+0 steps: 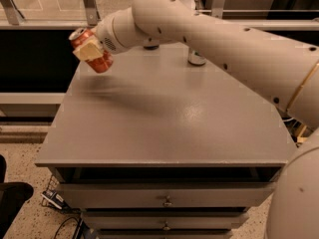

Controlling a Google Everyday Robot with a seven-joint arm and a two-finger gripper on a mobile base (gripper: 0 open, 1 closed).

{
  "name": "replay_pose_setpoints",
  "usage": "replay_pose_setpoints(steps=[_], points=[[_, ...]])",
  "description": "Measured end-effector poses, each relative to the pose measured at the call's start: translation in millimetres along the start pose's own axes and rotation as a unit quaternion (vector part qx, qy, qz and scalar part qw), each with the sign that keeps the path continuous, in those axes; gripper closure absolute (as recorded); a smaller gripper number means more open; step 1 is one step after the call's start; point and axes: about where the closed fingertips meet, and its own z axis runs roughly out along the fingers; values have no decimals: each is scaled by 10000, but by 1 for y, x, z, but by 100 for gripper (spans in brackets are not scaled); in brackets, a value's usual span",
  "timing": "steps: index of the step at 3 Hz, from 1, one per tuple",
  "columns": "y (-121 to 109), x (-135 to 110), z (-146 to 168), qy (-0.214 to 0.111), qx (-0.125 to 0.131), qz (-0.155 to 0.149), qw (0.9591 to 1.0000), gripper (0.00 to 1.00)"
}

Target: Knock coke can over

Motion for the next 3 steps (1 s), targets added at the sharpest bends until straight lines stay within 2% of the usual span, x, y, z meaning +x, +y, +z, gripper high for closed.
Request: replay_pose_setpoints(steps=[1, 2, 3], points=[[6, 3, -16, 834, 50, -270, 9961, 100], [9, 13, -26, 1672, 175, -538, 9843, 100], [3, 30, -30, 2362, 289, -839, 9676, 100]])
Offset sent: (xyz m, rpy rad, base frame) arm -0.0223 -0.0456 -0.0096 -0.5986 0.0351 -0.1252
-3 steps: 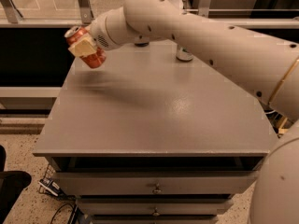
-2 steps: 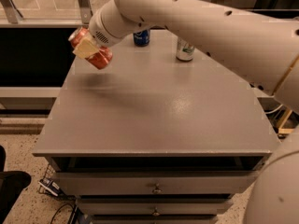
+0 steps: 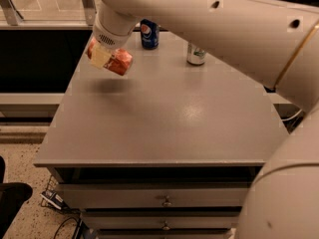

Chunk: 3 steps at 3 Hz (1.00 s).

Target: Knock coke can over

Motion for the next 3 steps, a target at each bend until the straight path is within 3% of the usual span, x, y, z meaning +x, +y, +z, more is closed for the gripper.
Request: replay_pose_setpoints(steps=[1, 2, 3], points=[[0, 13, 9, 427, -60, -250, 9988, 100], [3, 24, 27, 688, -277, -474, 9961, 100], [9, 32, 47, 773, -566, -612, 9935, 100]])
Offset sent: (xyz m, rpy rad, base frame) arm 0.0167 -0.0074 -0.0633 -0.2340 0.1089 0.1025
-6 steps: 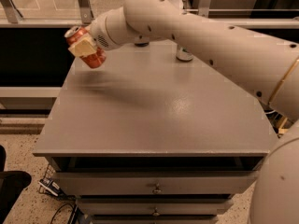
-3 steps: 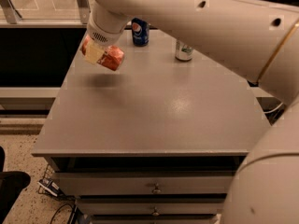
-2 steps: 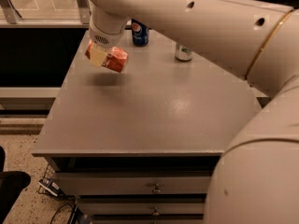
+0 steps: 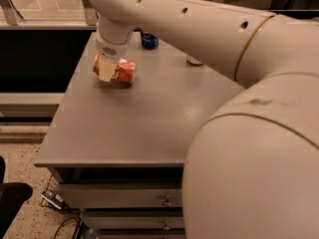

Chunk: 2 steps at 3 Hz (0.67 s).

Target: Knock coke can over

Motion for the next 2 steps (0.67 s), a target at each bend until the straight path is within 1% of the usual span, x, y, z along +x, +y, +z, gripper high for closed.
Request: replay_pose_setpoints(steps=[1, 2], points=[[6, 1, 21, 10, -336, -63, 9994, 100], [7, 1, 22, 15, -343, -67, 9994, 83]])
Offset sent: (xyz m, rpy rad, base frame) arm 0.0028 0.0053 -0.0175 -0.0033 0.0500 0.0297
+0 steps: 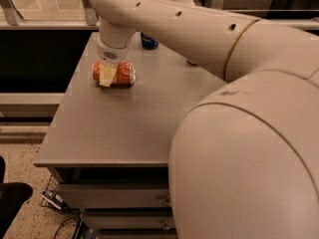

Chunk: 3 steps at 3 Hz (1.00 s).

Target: Knock coke can over

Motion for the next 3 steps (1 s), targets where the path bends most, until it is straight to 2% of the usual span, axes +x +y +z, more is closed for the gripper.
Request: replay_pose_setpoints(steps=[3], points=[[3, 0, 4, 20, -38, -14, 10000, 12]])
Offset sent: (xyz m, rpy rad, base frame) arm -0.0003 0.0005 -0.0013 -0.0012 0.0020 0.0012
